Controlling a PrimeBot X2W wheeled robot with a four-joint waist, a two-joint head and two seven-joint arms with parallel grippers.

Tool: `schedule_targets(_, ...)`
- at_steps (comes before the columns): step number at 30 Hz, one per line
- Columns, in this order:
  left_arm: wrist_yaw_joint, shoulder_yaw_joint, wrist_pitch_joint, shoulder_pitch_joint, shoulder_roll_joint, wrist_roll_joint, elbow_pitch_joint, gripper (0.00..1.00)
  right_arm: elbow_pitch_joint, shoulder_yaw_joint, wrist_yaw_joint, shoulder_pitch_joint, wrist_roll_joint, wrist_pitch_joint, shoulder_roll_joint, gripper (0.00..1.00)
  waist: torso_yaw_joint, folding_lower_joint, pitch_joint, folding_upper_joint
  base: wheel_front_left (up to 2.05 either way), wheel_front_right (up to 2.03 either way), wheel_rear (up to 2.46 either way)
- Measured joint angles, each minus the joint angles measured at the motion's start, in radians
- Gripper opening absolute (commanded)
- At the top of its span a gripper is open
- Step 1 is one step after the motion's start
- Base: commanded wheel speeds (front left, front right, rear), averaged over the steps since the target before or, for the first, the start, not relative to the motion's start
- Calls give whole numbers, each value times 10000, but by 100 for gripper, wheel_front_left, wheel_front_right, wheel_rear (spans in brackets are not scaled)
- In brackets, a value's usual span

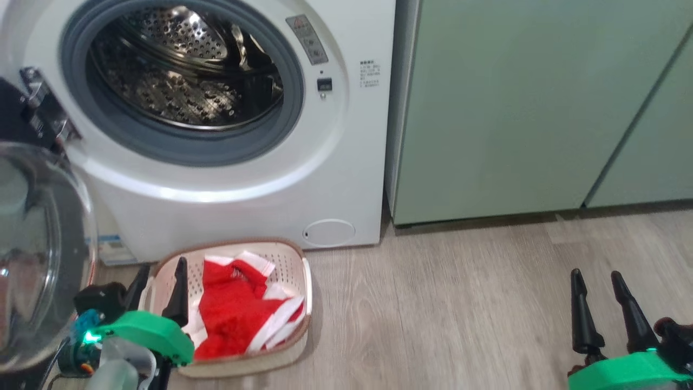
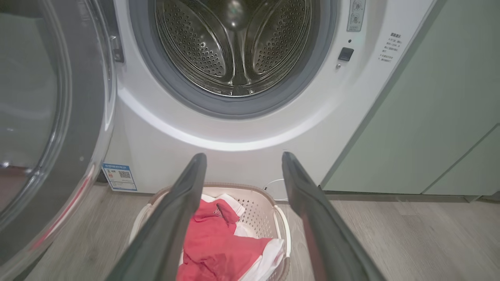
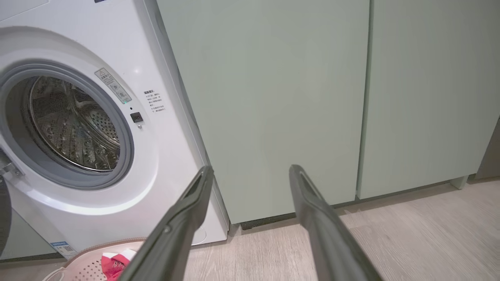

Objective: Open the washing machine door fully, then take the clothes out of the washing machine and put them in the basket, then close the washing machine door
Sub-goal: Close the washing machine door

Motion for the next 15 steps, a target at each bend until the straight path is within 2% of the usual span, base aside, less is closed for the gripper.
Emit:
schedule_targets(4,2,-2,0,6,-2,0,-27,100,2,-2,0,2,0,0,10,100,13,0,-15,0,-199,178,21)
schedule_targets(8,0,-59,0,13,-6,0,-102,100,10,-2,0,19,0,0,25,100,36,0,-36,0,-134,134,0)
schedule_targets(15,0,-100,0,75,-29,-86,-165,100,21,-8,0,51,0,0,31,100,57,0,-109,0,-52,52,0)
